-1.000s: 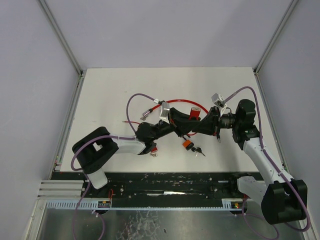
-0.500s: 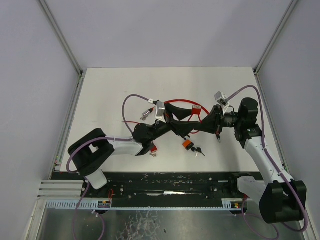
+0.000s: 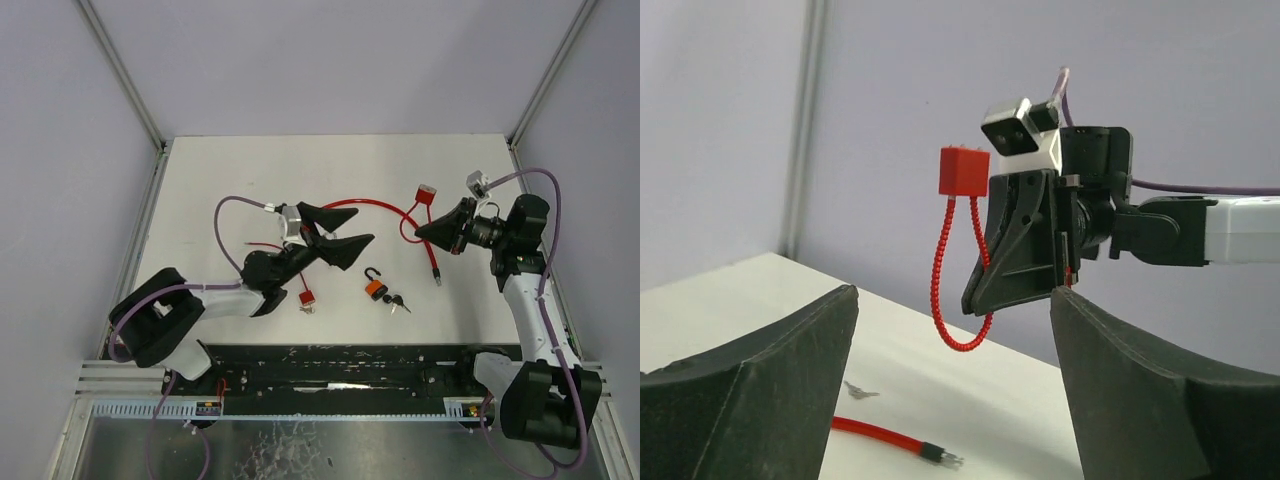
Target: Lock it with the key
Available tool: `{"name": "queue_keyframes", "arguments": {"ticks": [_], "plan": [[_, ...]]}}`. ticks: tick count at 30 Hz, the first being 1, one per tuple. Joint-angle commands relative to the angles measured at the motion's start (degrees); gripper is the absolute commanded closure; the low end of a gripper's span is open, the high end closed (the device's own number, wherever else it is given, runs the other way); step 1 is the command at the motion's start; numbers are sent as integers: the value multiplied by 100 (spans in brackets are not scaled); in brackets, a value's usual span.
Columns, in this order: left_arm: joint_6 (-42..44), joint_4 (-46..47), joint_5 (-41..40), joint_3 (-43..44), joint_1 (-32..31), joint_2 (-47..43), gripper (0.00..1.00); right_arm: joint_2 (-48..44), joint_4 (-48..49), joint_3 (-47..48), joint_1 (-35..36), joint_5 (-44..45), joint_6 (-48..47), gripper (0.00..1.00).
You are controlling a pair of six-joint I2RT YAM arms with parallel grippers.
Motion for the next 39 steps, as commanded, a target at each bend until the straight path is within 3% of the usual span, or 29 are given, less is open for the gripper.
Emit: {"name": "queue_keyframes", "arguments": {"ticks": [1,8,19,39], "plan": [[839,286,-269,-276,86,-394,22,90,-433,311,-380,977,-428,100],[1429,-609,-237,-405,224,-1011,18,673,-1353,555,-833,2506,-1033,97],[1837,-1239,-105,-389,240,-1349,18,1955,-1666,818,-1271,3829,-1208,96],[1821,-1399,141,-262,244,-1246,18,3587,-2096,1249,-1379,3994,-1133,90]]}}
